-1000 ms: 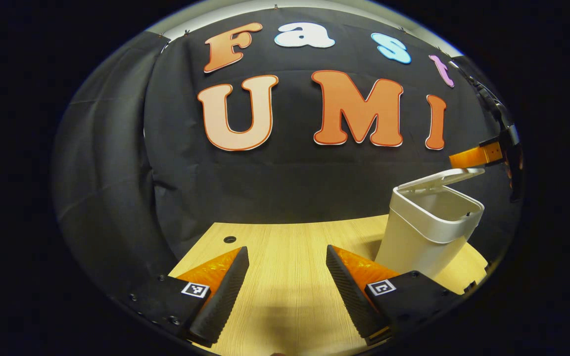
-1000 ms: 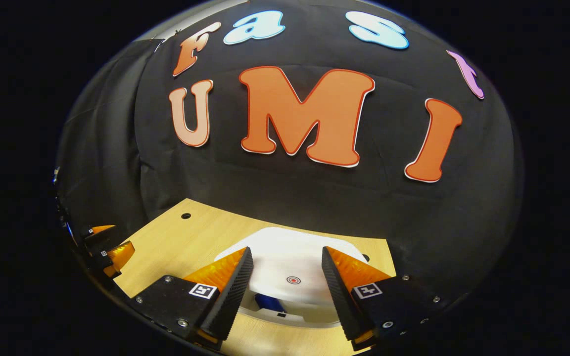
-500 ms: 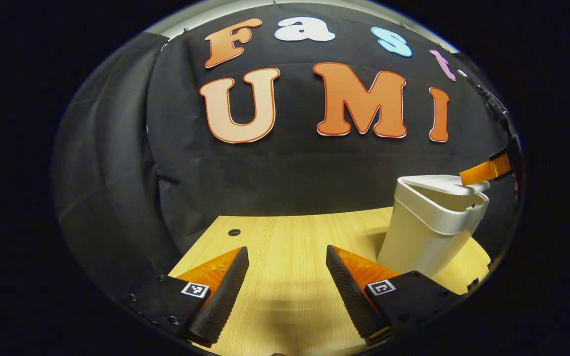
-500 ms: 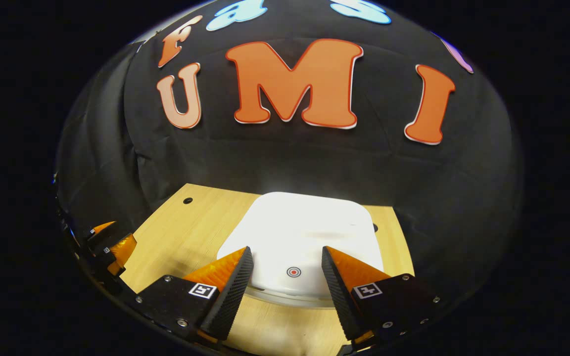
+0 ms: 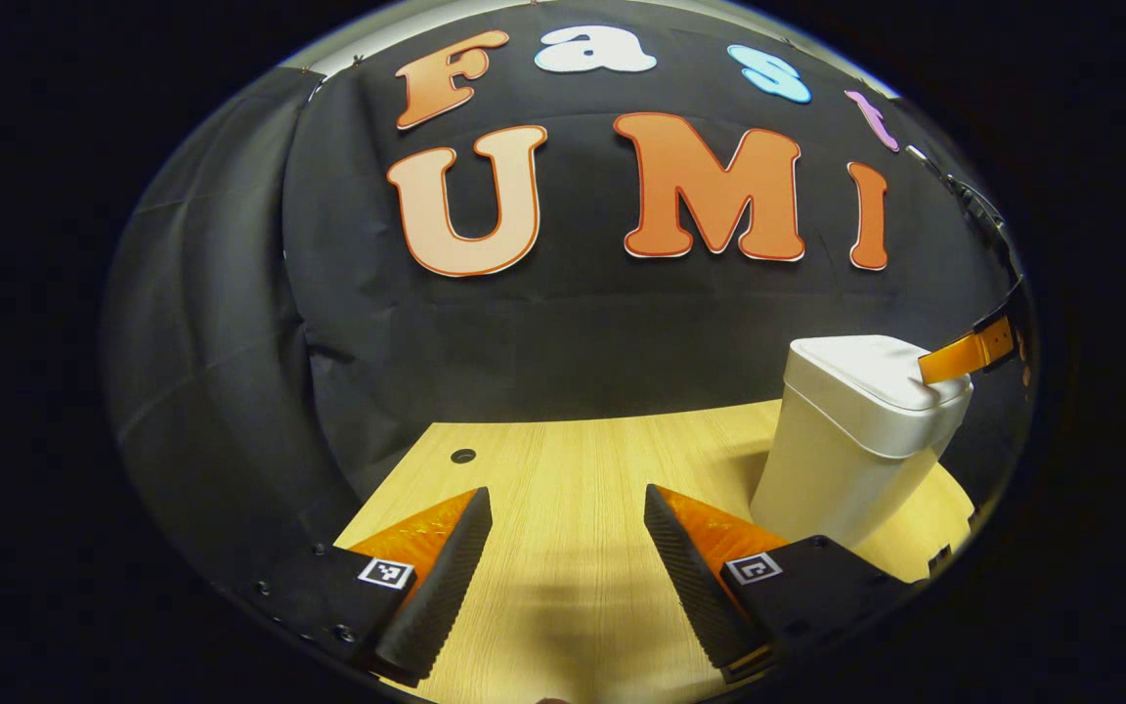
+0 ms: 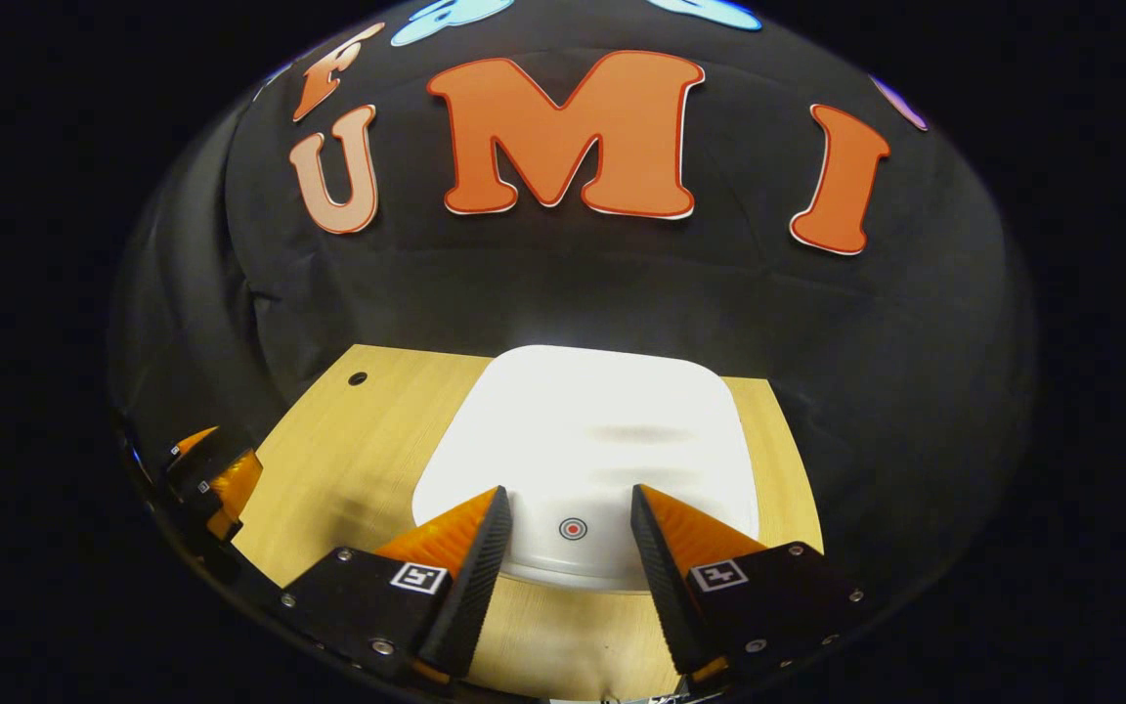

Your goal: Press the lid of the desktop garbage bin to open it, pick up the crumpled paper on the desktop and throw it into the bin, then pick up the pop can on the desktop and drop it into the bin, and finally close the garbage bin lid.

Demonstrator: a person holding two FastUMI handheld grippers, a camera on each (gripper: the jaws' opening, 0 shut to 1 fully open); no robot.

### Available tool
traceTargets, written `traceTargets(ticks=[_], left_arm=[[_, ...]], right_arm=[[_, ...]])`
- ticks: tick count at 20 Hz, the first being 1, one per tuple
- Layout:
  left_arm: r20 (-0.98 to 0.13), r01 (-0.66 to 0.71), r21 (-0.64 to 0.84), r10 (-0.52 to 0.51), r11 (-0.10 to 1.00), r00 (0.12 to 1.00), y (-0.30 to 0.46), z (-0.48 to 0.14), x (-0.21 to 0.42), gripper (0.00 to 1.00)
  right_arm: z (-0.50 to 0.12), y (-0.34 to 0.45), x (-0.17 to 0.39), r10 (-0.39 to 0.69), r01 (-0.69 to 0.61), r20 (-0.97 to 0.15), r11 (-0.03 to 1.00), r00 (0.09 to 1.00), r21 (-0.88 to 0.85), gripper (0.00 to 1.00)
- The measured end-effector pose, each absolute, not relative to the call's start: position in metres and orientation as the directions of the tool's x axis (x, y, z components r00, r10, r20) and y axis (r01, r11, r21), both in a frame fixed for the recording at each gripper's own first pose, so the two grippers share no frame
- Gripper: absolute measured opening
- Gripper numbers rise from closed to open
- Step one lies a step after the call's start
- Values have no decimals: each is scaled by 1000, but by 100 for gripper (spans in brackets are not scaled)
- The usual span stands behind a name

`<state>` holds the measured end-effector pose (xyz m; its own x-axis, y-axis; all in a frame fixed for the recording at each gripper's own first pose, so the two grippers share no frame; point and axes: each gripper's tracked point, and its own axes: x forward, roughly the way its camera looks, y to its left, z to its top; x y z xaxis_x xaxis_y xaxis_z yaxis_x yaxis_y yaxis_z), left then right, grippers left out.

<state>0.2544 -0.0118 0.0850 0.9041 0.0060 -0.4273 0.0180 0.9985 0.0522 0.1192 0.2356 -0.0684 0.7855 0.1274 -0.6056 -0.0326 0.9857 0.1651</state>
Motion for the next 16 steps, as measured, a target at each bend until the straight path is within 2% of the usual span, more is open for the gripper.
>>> traceTargets(ticks=[1,2,5,7,8,10,11,16], left_arm=[[-427,26,56,0,998,904,-13,85,256,100],[-425,35,57,-7,998,905,-14,87,258,100],[-424,56,59,-25,997,905,-20,88,262,100],[-421,69,68,-34,995,906,-21,90,266,100],[-415,74,73,-37,995,909,-23,92,268,95],[-402,82,81,-43,993,915,-22,101,272,95],[-394,85,78,-47,993,918,-22,105,274,100],[-346,76,39,-58,996,937,-19,133,281,100]], right_arm=[[-68,235,119,124,-29,-605,986,786,164,69],[-69,235,119,122,-29,-603,987,788,161,70],[-74,239,115,118,-35,-605,989,787,146,62],[-74,239,115,122,-26,-613,986,781,164,62],[-76,240,113,126,-24,-617,985,777,172,61],[-75,241,112,128,-19,-617,983,777,181,62],[-73,240,113,124,-16,-612,984,781,178,62],[-69,240,118,113,-33,-552,988,826,152,61]])
